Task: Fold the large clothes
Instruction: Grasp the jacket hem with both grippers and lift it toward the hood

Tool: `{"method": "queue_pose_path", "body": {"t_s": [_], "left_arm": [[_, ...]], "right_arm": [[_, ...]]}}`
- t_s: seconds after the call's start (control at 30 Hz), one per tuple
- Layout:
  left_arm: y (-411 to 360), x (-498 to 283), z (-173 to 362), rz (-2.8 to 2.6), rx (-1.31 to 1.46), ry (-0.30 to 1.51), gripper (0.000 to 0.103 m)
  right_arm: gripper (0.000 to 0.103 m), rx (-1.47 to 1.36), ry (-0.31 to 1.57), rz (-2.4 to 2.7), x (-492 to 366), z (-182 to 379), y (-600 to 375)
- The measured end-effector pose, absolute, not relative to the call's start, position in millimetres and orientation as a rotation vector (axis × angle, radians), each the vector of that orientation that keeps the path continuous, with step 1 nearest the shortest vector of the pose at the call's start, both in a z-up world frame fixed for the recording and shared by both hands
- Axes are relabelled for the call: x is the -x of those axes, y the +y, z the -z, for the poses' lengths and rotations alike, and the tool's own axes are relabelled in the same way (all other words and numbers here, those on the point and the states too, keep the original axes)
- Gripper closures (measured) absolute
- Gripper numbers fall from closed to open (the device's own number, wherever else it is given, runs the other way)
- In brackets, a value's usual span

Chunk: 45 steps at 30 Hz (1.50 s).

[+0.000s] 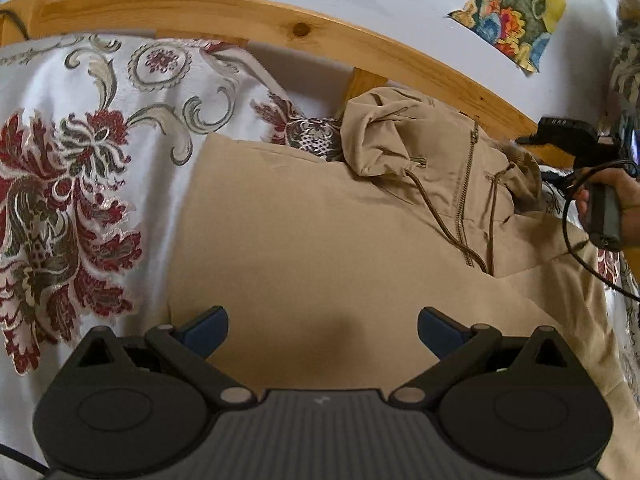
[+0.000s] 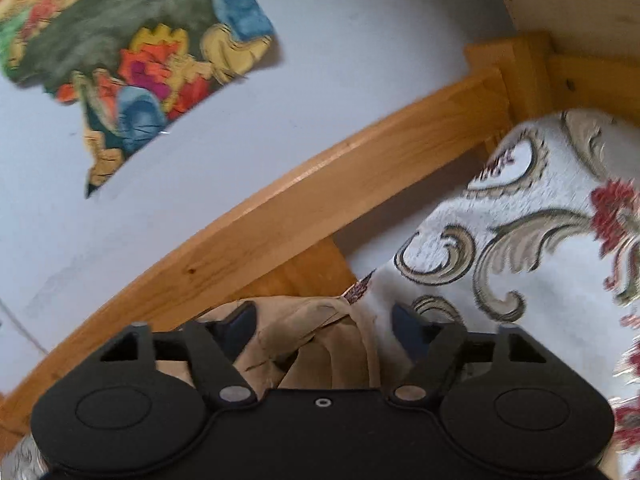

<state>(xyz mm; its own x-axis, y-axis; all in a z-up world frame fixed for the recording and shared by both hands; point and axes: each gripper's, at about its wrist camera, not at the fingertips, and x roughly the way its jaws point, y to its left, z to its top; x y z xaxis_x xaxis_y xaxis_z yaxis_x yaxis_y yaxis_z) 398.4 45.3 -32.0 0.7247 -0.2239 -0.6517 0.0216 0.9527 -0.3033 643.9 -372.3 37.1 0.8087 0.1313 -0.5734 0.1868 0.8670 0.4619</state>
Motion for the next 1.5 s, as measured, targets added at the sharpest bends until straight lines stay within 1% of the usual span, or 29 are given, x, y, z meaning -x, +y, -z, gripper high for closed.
{"method": "queue_pose_path", "body": {"t_s": [0.03, 0.07, 0.1, 0.13, 0.17, 0.33, 0.47, 0.6, 0.67, 0.73, 0.87, 0.97, 1.0, 1.07, 1.13, 1.17, 1.2, 1.23, 1.27, 1.3, 1.33, 1.43, 1.47, 1.5], "left_arm": [[47, -399, 33, 0.134, 0.298, 0.753, 0.001], [49, -398, 33, 0.132, 0.310, 0.752, 0.001], [51, -397, 34, 0.131, 0.318, 0.752, 0.001], [53, -396, 34, 0.129, 0.324, 0.752, 0.001], [55, -394, 34, 0.125, 0.330, 0.751, 0.001], [62, -381, 28, 0.120, 0.305, 0.711, 0.001], [73, -373, 17, 0.172, 0.346, 0.638, 0.001], [87, -372, 7, 0.230, 0.439, 0.595, 0.001], [95, -372, 5, 0.280, 0.522, 0.588, 0.001], [101, -375, 6, 0.325, 0.612, 0.595, 0.001], [97, -390, 13, 0.374, 0.711, 0.637, 0.001], [88, -397, 22, 0.393, 0.712, 0.683, 0.001], [84, -401, 26, 0.396, 0.709, 0.709, 0.001], [78, -406, 35, 0.386, 0.690, 0.759, 0.002], [70, -414, 42, 0.357, 0.654, 0.804, 0.008], [68, -417, 44, 0.356, 0.643, 0.814, 0.011], [65, -420, 46, 0.353, 0.632, 0.827, 0.016], [63, -423, 47, 0.351, 0.627, 0.839, 0.019], [62, -424, 48, 0.351, 0.626, 0.841, 0.021], [60, -424, 48, 0.350, 0.619, 0.840, 0.032], [57, -426, 48, 0.348, 0.605, 0.842, 0.047], [54, -426, 49, 0.344, 0.573, 0.849, 0.063], [54, -425, 49, 0.347, 0.571, 0.842, 0.070], [52, -424, 49, 0.357, 0.569, 0.835, 0.084]], "right_arm": [[0.046, -0.535, 0.653, 0.039, -646, -33, -369], [0.058, -0.534, 0.660, 0.050, -648, -30, -366], [0.076, -0.530, 0.651, 0.050, -646, -28, -364], [0.088, -0.511, 0.626, 0.037, -643, -29, -361], [0.097, -0.468, 0.594, 0.017, -637, -31, -357], [0.100, -0.302, 0.442, -0.151, -577, -57, -341], [0.100, -0.018, 0.280, -0.329, -487, -82, -324], [0.100, 0.278, 0.222, -0.415, -405, -75, -315], [0.100, 0.365, 0.248, -0.413, -375, -61, -316], [0.100, 0.372, 0.296, -0.387, -360, -48, -321], [0.099, 0.393, 0.454, -0.279, -362, -17, -329], [0.093, 0.324, 0.576, -0.204, -362, -1, -343], [0.088, 0.282, 0.607, -0.205, -363, 0, -348], [0.087, 0.203, 0.633, -0.198, -358, -1, -361], [0.079, 0.080, 0.657, -0.210, -351, -6, -377], [0.072, -0.018, 0.671, -0.218, -350, -9, -387], [0.069, -0.129, 0.686, -0.237, -351, -11, -396], [0.068, -0.222, 0.704, -0.262, -355, -12, -402], [0.061, -0.310, 0.722, -0.280, -359, -11, -407], [0.054, -0.373, 0.738, -0.281, -362, -11, -408], [0.053, -0.427, 0.754, -0.273, -369, -8, -409], [0.054, -0.539, 0.819, -0.249, -395, 8, -407], [0.058, -0.529, 0.843, -0.247, -406, 14, -403], [0.075, -0.498, 0.857, -0.246, -415, 19, -397]]}}
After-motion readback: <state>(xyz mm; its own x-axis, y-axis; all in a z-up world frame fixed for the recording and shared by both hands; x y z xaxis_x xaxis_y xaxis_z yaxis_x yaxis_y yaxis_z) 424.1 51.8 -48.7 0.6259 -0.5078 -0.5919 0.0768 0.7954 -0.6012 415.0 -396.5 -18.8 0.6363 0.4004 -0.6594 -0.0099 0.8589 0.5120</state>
